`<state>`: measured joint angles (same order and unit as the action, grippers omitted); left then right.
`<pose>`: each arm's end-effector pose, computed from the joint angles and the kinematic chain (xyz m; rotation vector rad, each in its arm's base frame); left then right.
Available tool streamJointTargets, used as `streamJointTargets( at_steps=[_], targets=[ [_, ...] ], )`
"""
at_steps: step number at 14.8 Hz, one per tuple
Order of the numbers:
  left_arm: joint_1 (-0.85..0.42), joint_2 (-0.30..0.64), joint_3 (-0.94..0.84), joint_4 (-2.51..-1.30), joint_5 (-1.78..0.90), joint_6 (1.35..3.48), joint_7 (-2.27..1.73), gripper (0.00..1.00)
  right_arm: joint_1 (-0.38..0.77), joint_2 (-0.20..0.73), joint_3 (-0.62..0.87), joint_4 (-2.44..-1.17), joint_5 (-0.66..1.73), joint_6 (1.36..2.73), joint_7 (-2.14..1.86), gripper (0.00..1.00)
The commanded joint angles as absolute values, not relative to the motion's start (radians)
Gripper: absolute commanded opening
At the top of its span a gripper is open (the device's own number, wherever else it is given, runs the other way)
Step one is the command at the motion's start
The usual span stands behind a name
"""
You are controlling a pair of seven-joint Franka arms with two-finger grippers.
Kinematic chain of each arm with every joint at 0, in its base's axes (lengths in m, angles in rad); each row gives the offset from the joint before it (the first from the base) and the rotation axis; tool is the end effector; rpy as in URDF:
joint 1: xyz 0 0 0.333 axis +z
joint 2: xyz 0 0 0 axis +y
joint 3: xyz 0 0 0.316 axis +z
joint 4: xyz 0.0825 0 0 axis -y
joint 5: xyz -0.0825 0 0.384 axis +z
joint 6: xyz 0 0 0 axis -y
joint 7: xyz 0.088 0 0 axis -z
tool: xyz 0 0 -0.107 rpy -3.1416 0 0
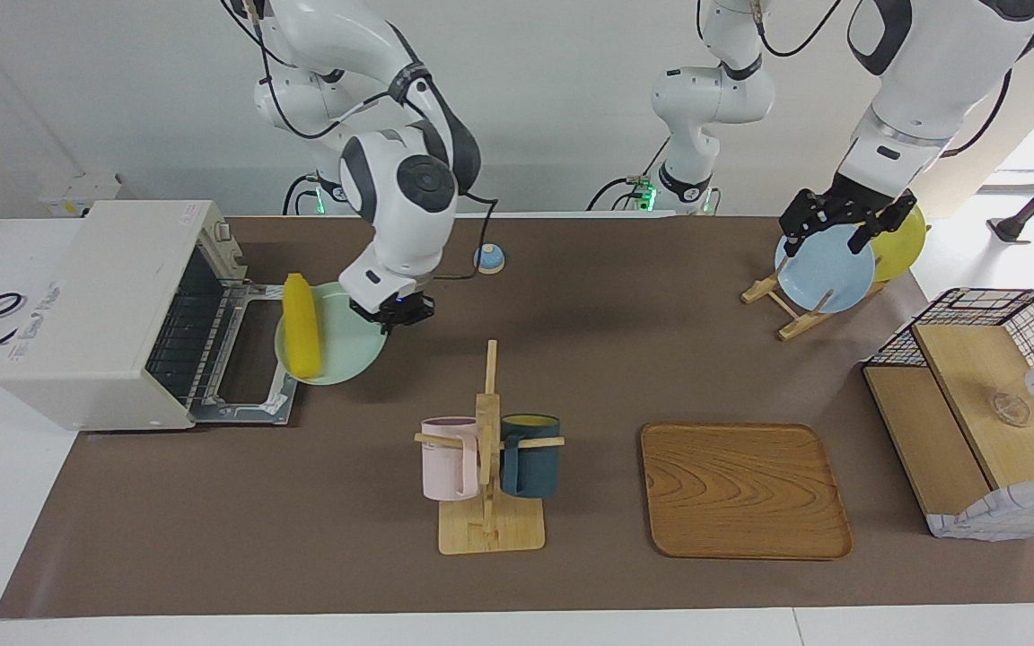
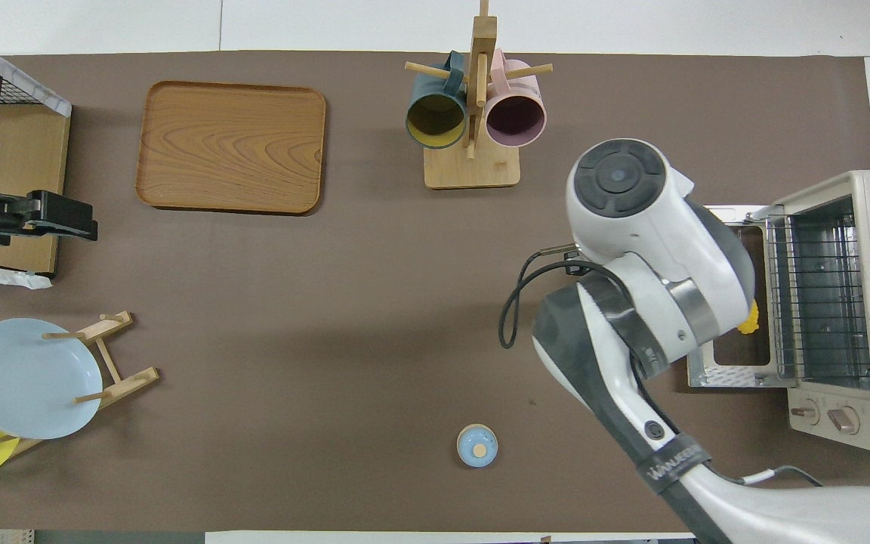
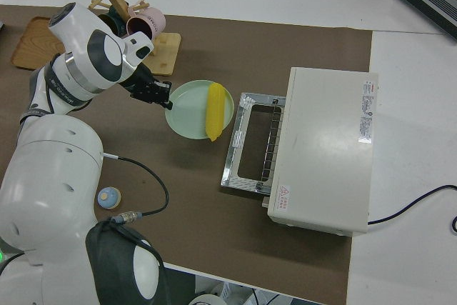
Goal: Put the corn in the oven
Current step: 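Carry the corn with the right gripper into the open oven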
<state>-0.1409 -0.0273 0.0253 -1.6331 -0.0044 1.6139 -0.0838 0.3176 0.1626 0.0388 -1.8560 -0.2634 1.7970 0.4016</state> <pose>0.5457 -0.0636 0.6139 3.1353 -0.0496 0.0118 0.5496 0.1803 0.4184 2.8295 0.0609 -0.1635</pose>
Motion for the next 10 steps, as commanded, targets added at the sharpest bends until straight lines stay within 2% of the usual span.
streamJointTargets(
  at_steps=[1,6,10],
  targets=[
    [-0.133,-0.012,0.014,-1.64,0.011,1.646,-0.071,1.0,0.227,0.089,0.052,-1.965,-0.282,1.825,0.356,0.0],
    [-0.138,-0.005,0.017,-1.588,0.008,1.54,-0.071,1.0,0.026,0.083,0.054,-1.996,-0.284,1.871,0.163,0.0],
    [-0.132,-0.02,0.014,-1.598,0.008,1.545,-0.074,1.0,-0.037,0.054,0.054,-2.114,-0.284,1.995,0.123,0.0]
  ],
)
